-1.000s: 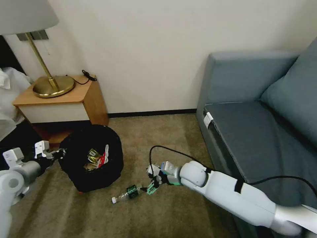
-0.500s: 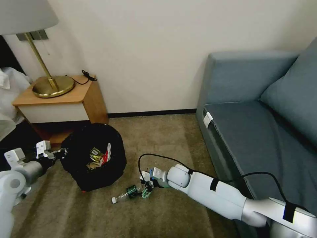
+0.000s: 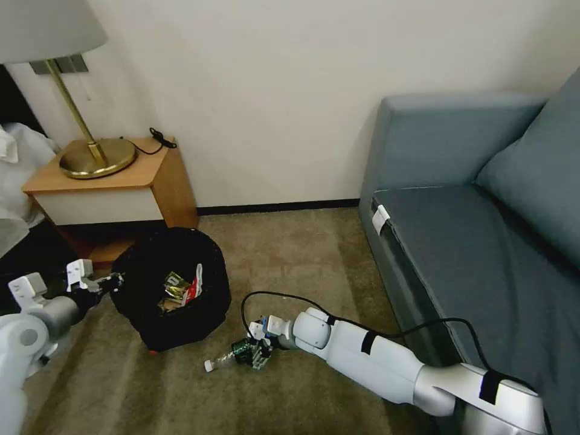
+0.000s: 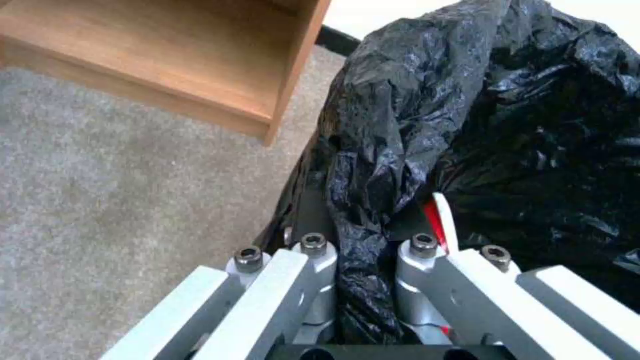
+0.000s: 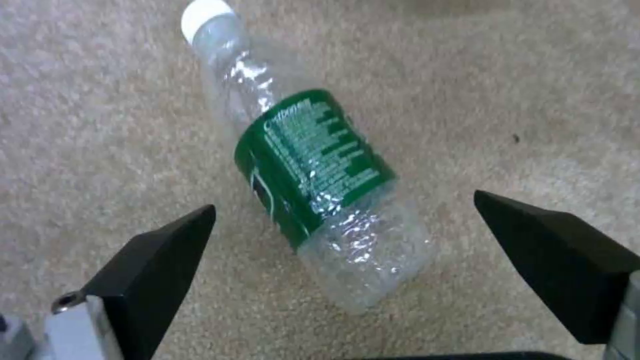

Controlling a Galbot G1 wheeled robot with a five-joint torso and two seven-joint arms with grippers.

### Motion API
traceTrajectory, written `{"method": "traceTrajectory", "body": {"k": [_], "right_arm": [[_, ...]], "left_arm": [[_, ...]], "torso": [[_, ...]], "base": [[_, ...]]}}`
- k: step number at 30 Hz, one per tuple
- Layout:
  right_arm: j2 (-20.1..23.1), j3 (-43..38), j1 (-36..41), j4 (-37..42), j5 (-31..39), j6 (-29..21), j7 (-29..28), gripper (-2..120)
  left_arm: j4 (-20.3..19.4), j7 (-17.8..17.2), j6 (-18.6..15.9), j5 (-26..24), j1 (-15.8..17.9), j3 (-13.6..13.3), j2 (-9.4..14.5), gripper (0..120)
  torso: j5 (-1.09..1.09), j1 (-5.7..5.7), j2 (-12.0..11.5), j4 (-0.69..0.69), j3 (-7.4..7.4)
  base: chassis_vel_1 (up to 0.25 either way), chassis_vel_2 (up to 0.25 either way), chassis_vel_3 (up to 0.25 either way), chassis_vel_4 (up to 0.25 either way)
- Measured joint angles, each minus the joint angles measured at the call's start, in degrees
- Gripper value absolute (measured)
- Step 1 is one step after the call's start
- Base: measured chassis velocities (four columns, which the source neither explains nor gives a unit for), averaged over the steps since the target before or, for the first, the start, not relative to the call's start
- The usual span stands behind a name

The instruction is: Pick up the trash bin, then pick up the garbage on the floor and place it into the trash bin.

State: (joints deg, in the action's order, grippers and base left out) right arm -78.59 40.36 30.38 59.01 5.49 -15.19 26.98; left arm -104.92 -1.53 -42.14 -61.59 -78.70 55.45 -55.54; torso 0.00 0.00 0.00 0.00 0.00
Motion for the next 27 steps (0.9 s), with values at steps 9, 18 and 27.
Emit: {"method": "traceTrajectory", "body": {"k": [9, 18, 27], "right_arm": [[-1.54, -0.10, 0.28, -3.56, -2.02, 0.90, 0.11, 71], [-1.86, -0.32, 0.50, -4.24, -2.47, 0.98, -0.27, 39], [-0.40, -0.22, 1.20, -1.97, -2.60, 0.80, -0.40, 18]], "left_arm": [[0.15, 0.08, 0.00, -0.25, -0.22, 0.00, 1.03, 7], [0.23, 0.11, 0.00, -0.23, -0.26, -0.06, 0.46, 7], [0.59, 0.14, 0.00, -0.21, -0.17, -0.17, 0.47, 7]], "torso": [[0.00, 0.00, 0.00, 0.00, 0.00], [0.00, 0.00, 0.00, 0.00, 0.00], [0.01, 0.00, 0.00, 0.01, 0.00]], "base": [[0.000, 0.000, 0.000, 0.000], [0.000, 0.000, 0.000, 0.000], [0.000, 0.000, 0.000, 0.000]]}}
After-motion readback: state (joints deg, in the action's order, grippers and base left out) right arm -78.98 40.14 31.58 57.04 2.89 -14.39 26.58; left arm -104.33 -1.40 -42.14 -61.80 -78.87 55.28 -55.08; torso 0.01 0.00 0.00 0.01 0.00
